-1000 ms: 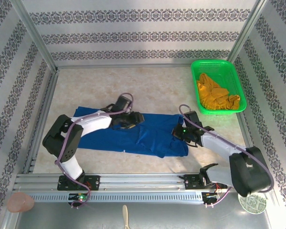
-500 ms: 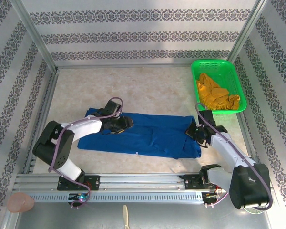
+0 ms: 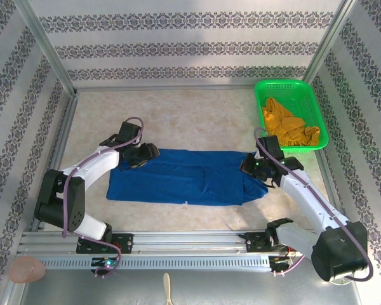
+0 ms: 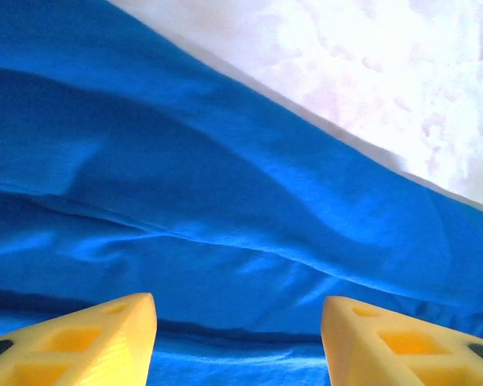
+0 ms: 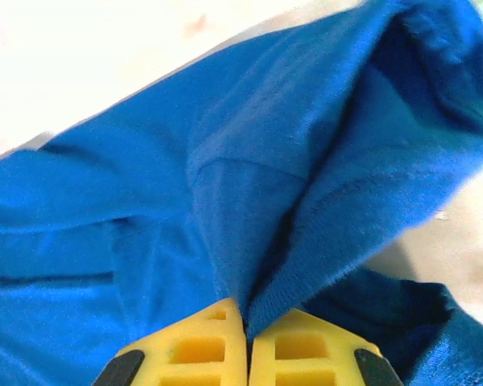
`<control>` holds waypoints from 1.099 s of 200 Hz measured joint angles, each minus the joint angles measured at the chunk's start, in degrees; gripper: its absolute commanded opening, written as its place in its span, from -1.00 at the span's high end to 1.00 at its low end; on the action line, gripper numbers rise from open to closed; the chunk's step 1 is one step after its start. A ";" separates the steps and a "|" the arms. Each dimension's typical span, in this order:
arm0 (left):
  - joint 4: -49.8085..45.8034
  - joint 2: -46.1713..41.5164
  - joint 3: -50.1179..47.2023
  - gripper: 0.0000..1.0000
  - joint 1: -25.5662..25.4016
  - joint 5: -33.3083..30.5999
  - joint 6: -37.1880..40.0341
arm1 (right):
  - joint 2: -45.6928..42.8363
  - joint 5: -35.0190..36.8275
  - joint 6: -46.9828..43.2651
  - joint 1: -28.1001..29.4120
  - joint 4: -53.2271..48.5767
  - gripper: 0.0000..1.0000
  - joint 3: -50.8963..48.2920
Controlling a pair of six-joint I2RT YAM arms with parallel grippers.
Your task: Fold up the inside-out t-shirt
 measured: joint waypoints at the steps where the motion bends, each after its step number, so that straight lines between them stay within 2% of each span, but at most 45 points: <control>1: -0.09 -0.02 0.00 -0.14 0.13 -0.02 0.07 | 0.02 0.09 0.13 0.48 -0.02 1.00 0.15; 44: -2.36 -0.39 -1.97 -0.14 7.65 -1.03 3.61 | 1.73 4.68 3.43 11.85 -1.36 1.00 5.29; 67: -2.23 -0.37 -4.63 -0.14 8.26 -0.50 4.09 | 4.61 6.95 4.90 15.63 -1.36 1.00 7.34; 92: -1.75 -0.37 -7.89 -0.13 8.26 0.94 4.02 | 5.75 8.50 5.75 16.50 -1.40 1.00 7.89; 125: 0.37 -0.50 -10.43 -0.13 8.17 2.95 3.56 | 4.55 9.55 5.92 13.86 -2.51 1.00 7.85; 166: 5.86 -2.51 -13.94 -0.13 5.99 3.78 1.11 | 0.11 9.64 4.02 6.21 -5.20 1.00 7.50; 220: 10.19 -4.17 -16.15 -0.14 -2.54 4.22 -4.50 | -1.92 8.13 -2.82 -3.96 -10.19 1.00 7.50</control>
